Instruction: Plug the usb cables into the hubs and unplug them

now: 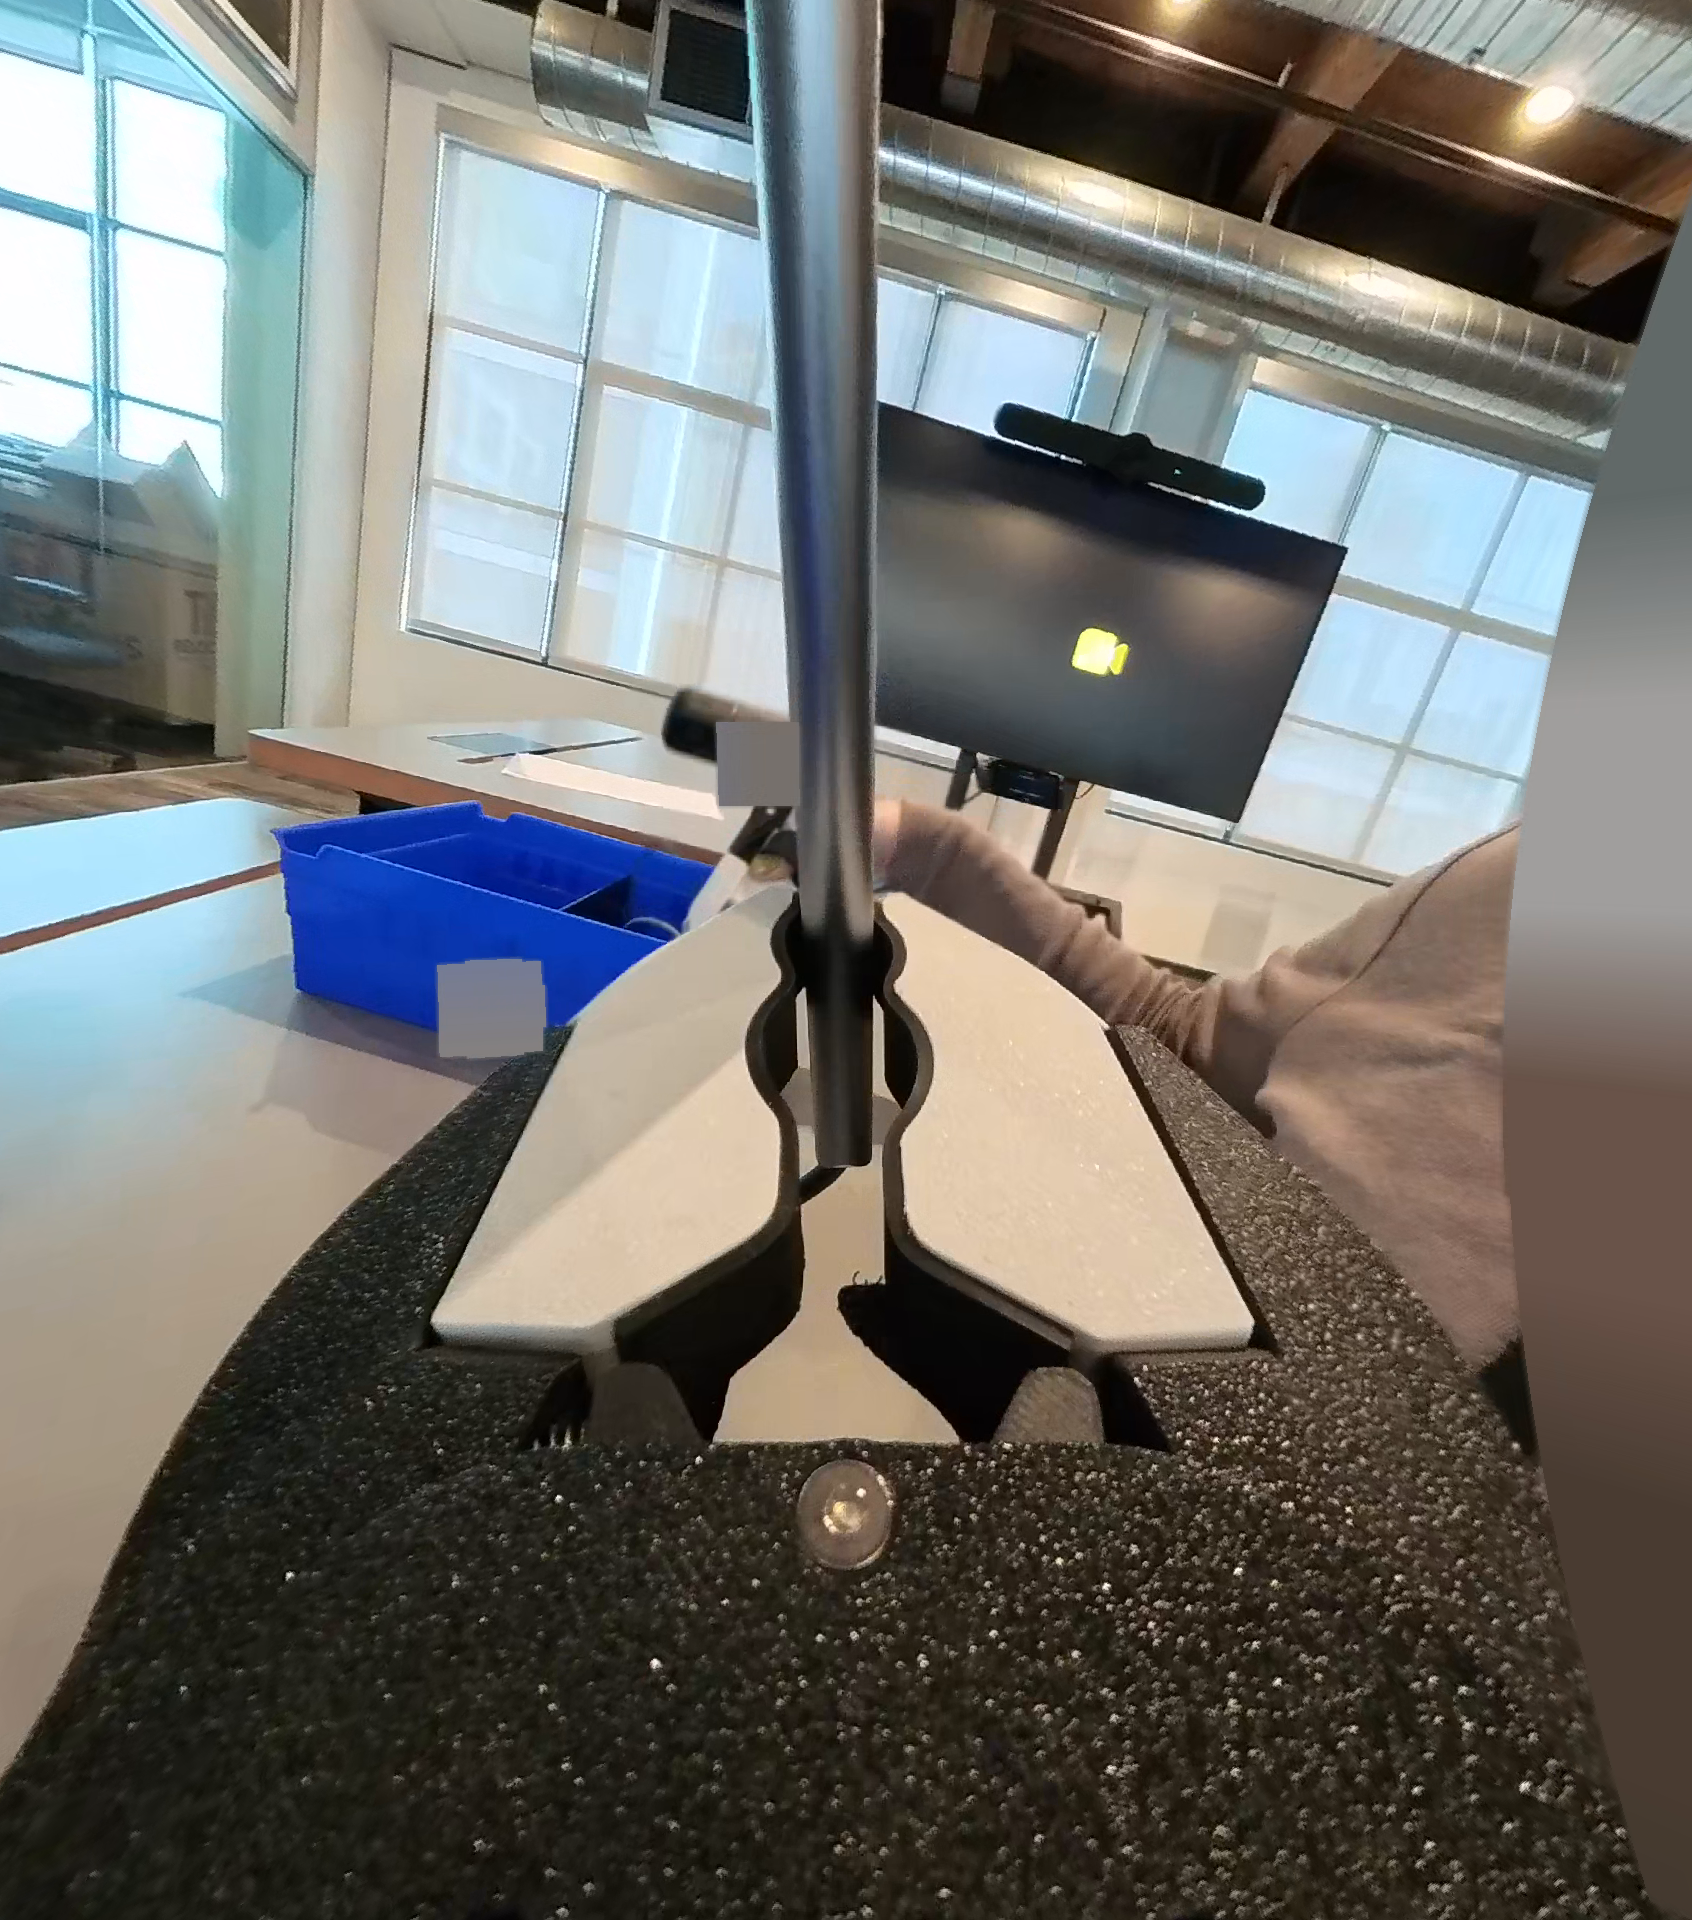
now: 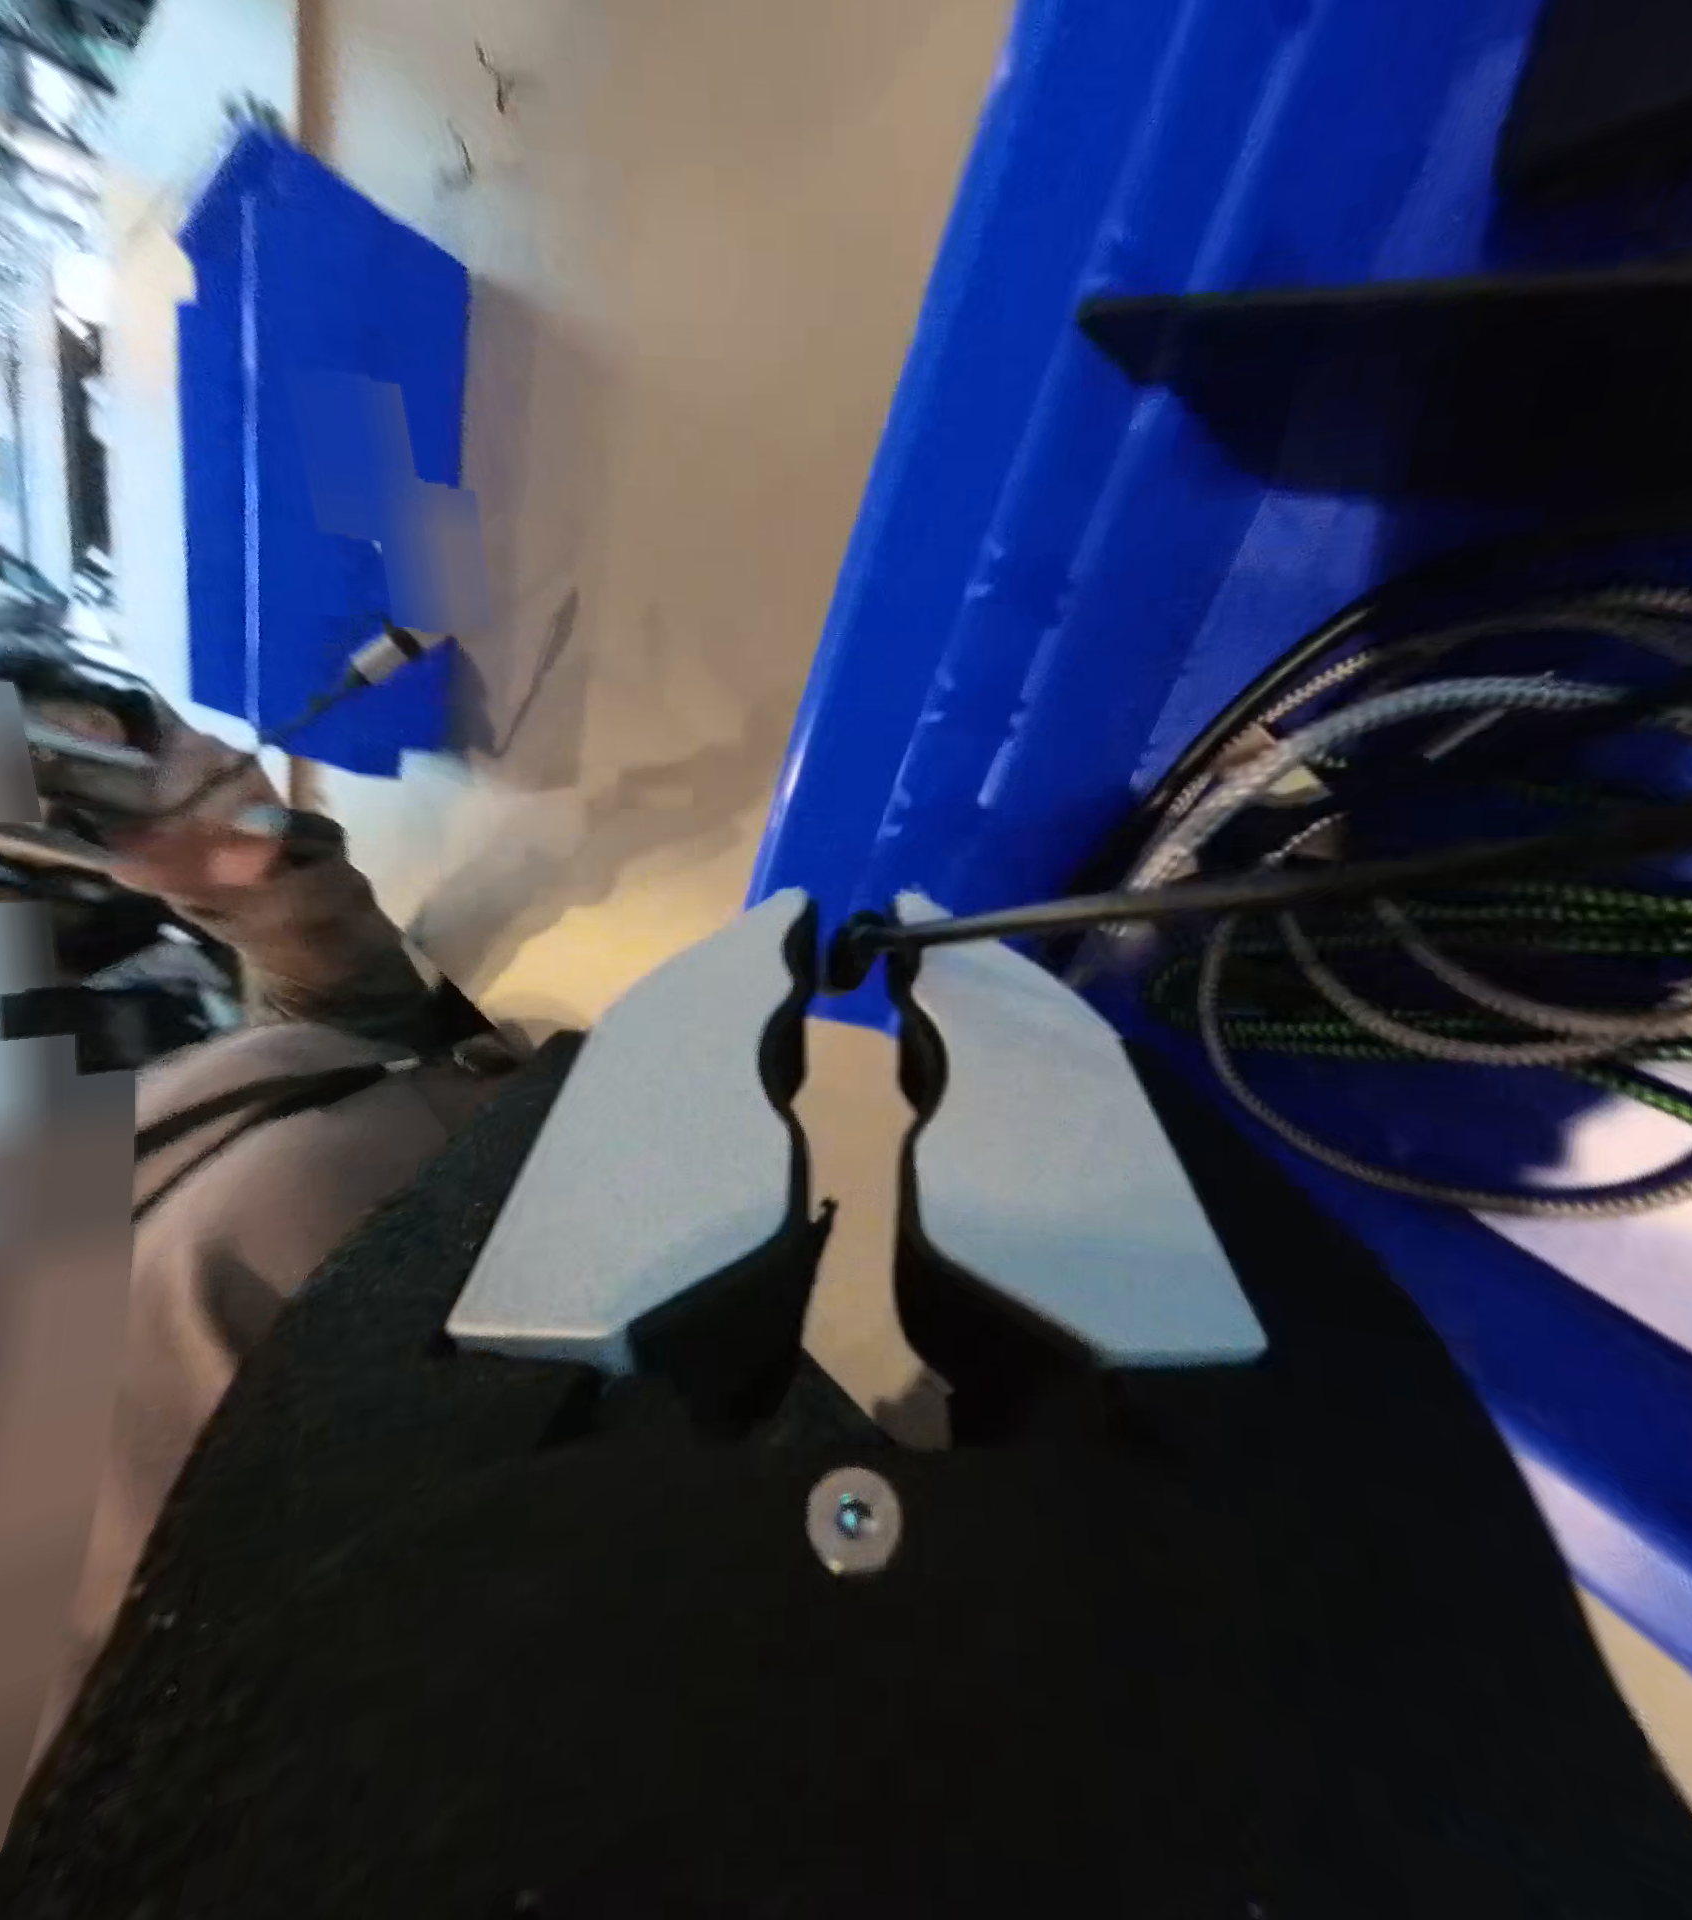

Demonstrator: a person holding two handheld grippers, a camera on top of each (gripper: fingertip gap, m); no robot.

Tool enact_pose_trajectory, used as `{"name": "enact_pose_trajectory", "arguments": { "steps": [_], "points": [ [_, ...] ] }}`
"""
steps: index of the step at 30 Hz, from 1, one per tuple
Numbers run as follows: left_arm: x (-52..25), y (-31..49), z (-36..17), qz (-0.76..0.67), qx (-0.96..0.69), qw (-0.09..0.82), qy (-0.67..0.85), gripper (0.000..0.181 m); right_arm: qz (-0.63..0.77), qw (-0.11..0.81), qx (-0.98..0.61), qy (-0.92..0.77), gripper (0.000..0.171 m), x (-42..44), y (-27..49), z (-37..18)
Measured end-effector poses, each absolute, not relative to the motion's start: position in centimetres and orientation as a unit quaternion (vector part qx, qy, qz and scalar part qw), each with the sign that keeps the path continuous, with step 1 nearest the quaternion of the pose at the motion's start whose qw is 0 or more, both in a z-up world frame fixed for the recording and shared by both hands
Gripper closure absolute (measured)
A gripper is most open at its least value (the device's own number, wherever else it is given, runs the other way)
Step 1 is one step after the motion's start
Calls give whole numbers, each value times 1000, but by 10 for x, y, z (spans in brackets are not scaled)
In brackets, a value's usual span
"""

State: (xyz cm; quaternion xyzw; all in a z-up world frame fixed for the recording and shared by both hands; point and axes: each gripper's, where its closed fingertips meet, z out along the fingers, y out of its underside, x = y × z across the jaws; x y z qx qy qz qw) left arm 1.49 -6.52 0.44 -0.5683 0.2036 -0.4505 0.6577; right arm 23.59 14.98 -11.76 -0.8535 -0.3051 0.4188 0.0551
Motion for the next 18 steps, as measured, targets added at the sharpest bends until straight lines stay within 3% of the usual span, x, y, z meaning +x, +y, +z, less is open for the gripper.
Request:
{"name": "enact_pose_trajectory", "arguments": {
  "steps": [3, 6, 14, 18],
  "points": [
    [12, -64, 4, -450, -568, 660, 197, 171, 455, 76, -849, -259, 106, 231, 164, -118],
    [9, -61, 2, -454, -569, 659, 189, 170, 437, 134, -847, -272, 82, 232, 167, -107],
    [3, -53, -4, -466, -570, 657, 161, 171, 275, 352, -827, -341, 64, 244, 173, -50],
    [9, -53, -8, -480, -573, 644, 166, 170, 392, 442, -660, -464, 88, 166, 100, 11]
  ]
}}
